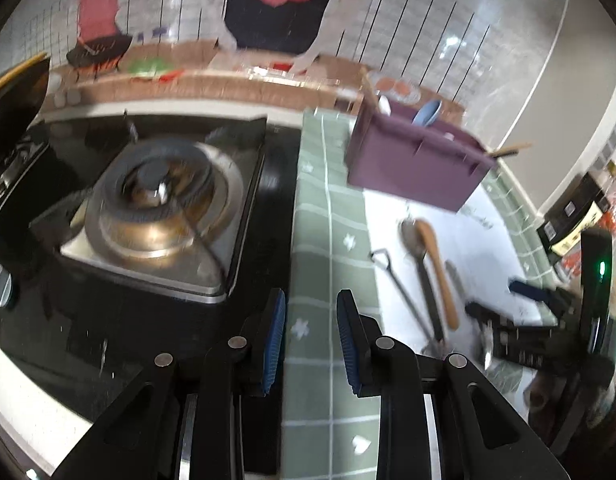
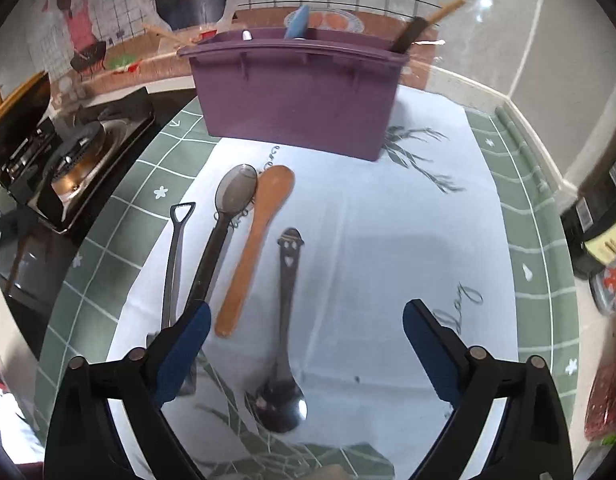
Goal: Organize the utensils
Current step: 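Move both tools back toward the remaining utensils on the mat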
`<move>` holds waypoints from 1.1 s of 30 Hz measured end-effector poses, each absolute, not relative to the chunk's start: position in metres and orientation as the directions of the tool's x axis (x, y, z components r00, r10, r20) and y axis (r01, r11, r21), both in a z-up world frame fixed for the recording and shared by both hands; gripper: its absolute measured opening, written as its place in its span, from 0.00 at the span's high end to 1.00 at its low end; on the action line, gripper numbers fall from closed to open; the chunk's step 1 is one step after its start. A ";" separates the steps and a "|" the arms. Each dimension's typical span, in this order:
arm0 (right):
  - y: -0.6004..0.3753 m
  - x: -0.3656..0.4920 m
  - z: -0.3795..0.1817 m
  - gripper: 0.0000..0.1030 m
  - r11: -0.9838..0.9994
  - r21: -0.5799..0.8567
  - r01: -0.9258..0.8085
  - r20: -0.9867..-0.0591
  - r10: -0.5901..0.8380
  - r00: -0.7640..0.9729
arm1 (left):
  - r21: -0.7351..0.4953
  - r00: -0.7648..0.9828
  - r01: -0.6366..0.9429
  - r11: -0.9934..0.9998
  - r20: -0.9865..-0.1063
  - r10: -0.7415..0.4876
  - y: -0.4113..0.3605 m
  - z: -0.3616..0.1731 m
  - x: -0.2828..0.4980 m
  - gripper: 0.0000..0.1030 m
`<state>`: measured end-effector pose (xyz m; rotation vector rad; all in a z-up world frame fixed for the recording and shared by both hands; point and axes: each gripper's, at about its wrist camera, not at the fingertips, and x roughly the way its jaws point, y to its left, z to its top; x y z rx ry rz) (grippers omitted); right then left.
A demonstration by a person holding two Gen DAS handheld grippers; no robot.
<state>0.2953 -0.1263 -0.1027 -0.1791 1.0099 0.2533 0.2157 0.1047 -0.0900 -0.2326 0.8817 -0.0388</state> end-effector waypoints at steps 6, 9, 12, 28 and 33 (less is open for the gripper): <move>-0.103 0.316 -0.111 0.50 0.937 0.023 -0.350 -0.870 0.191 0.454 | -0.211 0.590 -0.066 0.975 -0.797 -0.132 0.104 -0.101 0.212 0.73; -0.099 0.327 -0.121 0.78 0.942 0.059 -0.329 -0.883 0.203 0.423 | -0.207 0.571 -0.071 0.976 -0.810 -0.131 0.104 -0.106 0.212 0.73; -0.102 0.335 -0.123 0.79 0.950 0.093 -0.299 -0.876 0.221 0.429 | -0.206 0.561 -0.082 0.975 -0.818 -0.126 0.104 -0.109 0.214 0.73; -0.132 0.316 -0.121 0.91 0.951 0.019 -0.310 -0.901 0.151 0.408 | -0.221 0.476 0.014 0.975 -0.856 -0.201 0.060 -0.119 0.244 0.73; -0.170 0.302 -0.120 0.91 0.971 -0.005 -0.238 -0.896 0.102 0.433 | -0.254 0.445 0.074 0.964 -0.857 -0.260 0.036 -0.116 0.270 0.73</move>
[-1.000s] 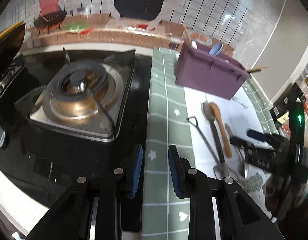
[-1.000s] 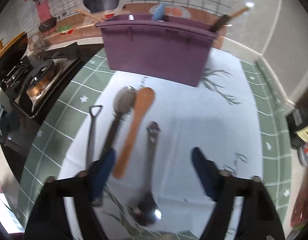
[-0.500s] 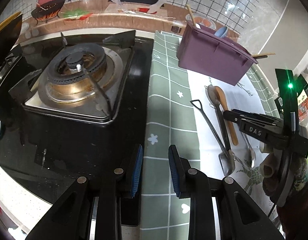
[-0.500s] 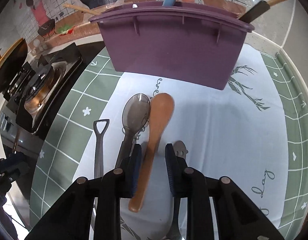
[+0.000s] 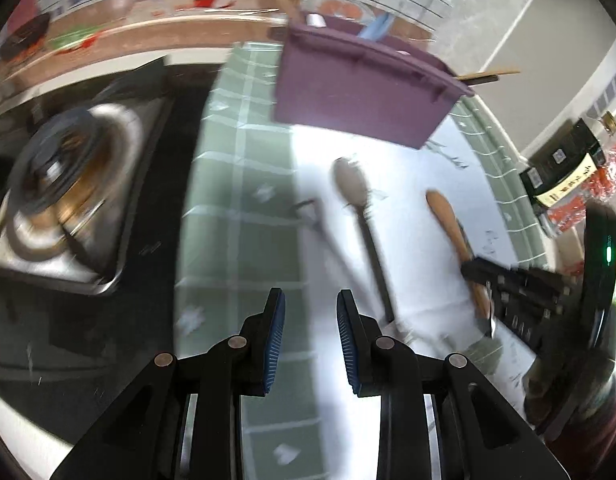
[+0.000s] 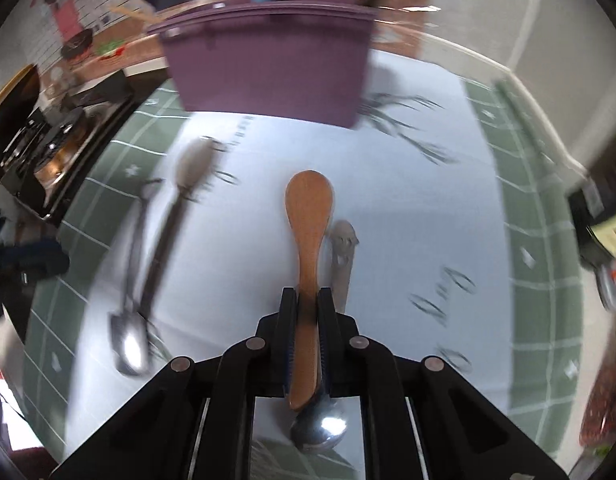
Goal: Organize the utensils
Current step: 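Move both tools back toward the remaining utensils on the mat, then grasp the wooden spoon with the right tool while the left tool grasps the dark spoon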
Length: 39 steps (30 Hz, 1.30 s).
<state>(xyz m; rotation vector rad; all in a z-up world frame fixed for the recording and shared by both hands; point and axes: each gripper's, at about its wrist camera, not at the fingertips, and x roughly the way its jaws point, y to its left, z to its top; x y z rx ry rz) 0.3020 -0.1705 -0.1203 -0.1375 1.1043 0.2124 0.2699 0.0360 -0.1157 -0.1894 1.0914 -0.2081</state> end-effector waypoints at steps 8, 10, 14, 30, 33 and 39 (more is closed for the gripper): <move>-0.217 0.278 -0.115 0.83 0.990 0.029 -0.137 -0.887 0.089 0.454 | -0.218 0.408 0.049 0.975 -0.887 -0.219 -0.006 -0.122 0.339 0.66; -0.226 0.274 -0.112 0.66 0.992 0.044 -0.115 -0.880 0.093 0.465 | -0.154 0.412 0.038 0.987 -0.898 -0.156 -0.015 -0.126 0.352 0.63; -0.242 0.268 -0.109 0.44 0.997 0.034 -0.062 -0.869 0.060 0.491 | -0.111 0.385 0.023 0.994 -0.916 -0.111 -0.023 -0.137 0.365 0.60; -0.248 0.275 -0.113 0.39 0.998 -0.058 -0.016 -0.872 -0.043 0.488 | -0.050 0.385 0.048 0.998 -0.921 -0.065 -0.040 -0.148 0.392 0.39; -0.244 0.275 -0.110 0.35 0.998 -0.047 -0.031 -0.866 -0.026 0.499 | -0.127 0.370 0.073 0.989 -0.918 -0.145 -0.035 -0.146 0.394 0.39; -0.238 0.275 -0.106 0.29 0.997 -0.074 -0.036 -0.854 -0.045 0.519 | -0.205 0.380 0.112 0.972 -0.895 -0.232 -0.018 -0.145 0.396 0.39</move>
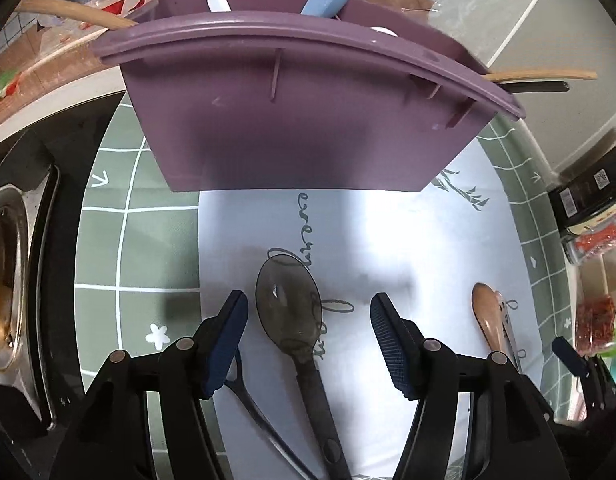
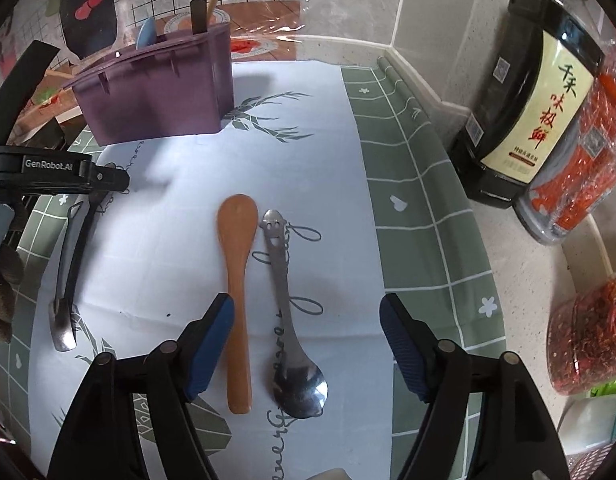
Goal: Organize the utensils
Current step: 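Grasp the wooden spoon with the right tool while the left tool grasps the dark spoon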
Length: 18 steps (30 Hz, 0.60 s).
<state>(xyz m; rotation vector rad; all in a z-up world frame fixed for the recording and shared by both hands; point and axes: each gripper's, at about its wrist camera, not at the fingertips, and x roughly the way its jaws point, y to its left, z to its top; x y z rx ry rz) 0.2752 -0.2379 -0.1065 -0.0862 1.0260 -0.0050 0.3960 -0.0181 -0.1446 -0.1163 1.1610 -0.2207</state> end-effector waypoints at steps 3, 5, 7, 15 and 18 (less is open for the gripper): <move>-0.239 0.274 -0.105 0.25 0.997 -0.067 -0.027 -0.850 -0.043 0.526 | -0.178 0.373 0.114 0.977 -0.904 -0.208 -0.021 -0.144 0.397 0.39; -0.242 0.272 -0.105 0.25 0.998 -0.061 -0.011 -0.849 -0.046 0.526 | -0.142 0.367 0.119 0.983 -0.913 -0.176 -0.028 -0.145 0.393 0.39; -0.246 0.271 -0.105 0.25 0.998 -0.063 0.008 -0.847 -0.058 0.528 | -0.107 0.371 0.109 0.988 -0.918 -0.140 -0.036 -0.148 0.392 0.39; -0.263 0.266 -0.102 0.22 0.985 -0.150 0.089 -0.826 -0.174 0.536 | -0.009 0.409 0.061 0.998 -0.912 -0.033 -0.057 -0.153 0.385 0.52; -0.262 0.261 -0.095 0.15 0.976 -0.197 0.089 -0.804 -0.213 0.556 | -0.067 0.409 0.047 0.997 -0.909 -0.080 -0.043 -0.150 0.378 0.67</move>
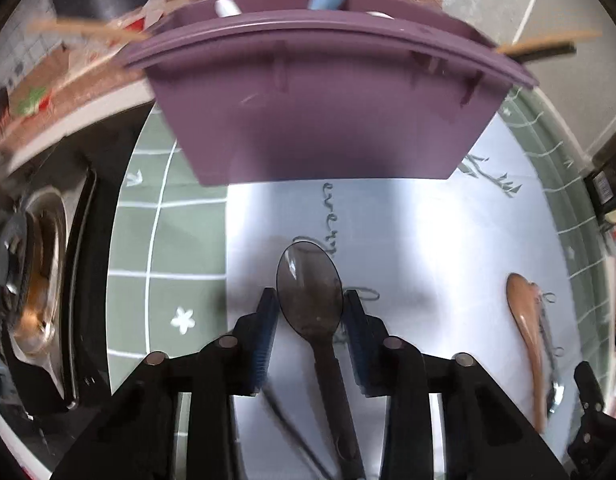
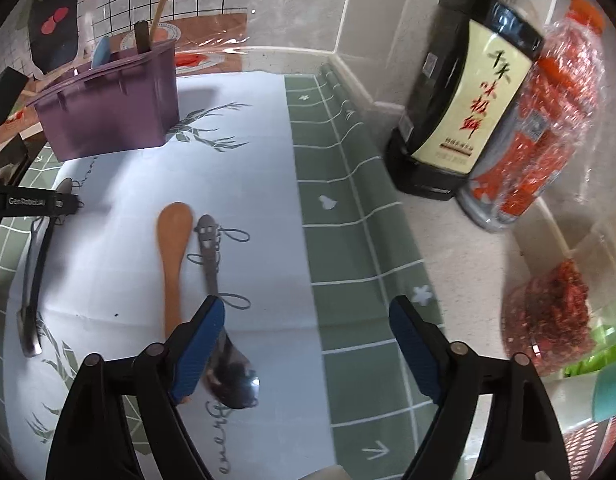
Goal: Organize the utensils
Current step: 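Grasp the wooden spoon with the right tool while the left tool grasps the dark spoon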
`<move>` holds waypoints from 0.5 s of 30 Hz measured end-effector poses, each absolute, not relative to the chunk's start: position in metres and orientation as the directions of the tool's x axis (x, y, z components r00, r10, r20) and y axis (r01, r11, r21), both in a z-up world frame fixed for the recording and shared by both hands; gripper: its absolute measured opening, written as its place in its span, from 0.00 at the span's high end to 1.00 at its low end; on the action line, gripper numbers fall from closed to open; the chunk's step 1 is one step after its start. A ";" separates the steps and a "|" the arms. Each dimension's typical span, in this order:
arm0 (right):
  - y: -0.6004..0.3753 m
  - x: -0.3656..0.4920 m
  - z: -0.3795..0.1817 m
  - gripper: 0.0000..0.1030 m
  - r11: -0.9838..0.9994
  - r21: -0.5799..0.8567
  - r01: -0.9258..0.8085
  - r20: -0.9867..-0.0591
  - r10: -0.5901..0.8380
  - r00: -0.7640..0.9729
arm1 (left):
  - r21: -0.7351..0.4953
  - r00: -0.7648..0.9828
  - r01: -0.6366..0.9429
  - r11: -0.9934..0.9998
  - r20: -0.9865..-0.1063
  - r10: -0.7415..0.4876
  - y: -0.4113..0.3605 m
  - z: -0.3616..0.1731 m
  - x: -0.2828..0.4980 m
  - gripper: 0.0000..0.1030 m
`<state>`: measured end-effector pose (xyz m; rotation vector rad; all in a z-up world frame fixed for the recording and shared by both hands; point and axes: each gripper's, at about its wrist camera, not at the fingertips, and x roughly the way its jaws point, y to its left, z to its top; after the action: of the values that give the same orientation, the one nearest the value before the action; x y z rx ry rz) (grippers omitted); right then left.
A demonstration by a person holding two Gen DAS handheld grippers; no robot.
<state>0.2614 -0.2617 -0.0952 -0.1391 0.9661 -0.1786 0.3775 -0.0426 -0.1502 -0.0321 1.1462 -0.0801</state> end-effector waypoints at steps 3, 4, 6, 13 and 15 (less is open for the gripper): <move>-0.257 0.259 -0.087 0.07 0.976 -0.203 0.074 -0.790 -0.208 0.577 | -0.160 0.420 0.042 0.986 -0.893 -0.162 -0.022 -0.145 0.362 0.67; -0.255 0.259 -0.083 0.04 0.981 -0.185 0.059 -0.793 -0.184 0.581 | -0.164 0.441 0.049 0.985 -0.881 -0.169 -0.016 -0.140 0.353 0.67; -0.251 0.262 -0.079 0.02 0.989 -0.143 0.024 -0.805 -0.131 0.579 | -0.165 0.486 0.069 0.984 -0.856 -0.178 -0.005 -0.127 0.335 0.67; -0.226 0.284 -0.081 0.13 0.992 0.066 -0.108 -0.845 0.114 0.523 | -0.234 0.628 0.127 0.964 -0.733 -0.261 0.038 -0.066 0.276 0.67; -0.217 0.294 -0.087 0.32 0.990 0.065 -0.126 -0.862 0.120 0.493 | -0.252 0.653 0.125 0.960 -0.707 -0.271 0.054 -0.053 0.261 0.67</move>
<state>0.2935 -0.2171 -0.0867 -0.0067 1.0448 0.1490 0.2608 0.0542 -0.0531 -0.1875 0.8306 -0.2263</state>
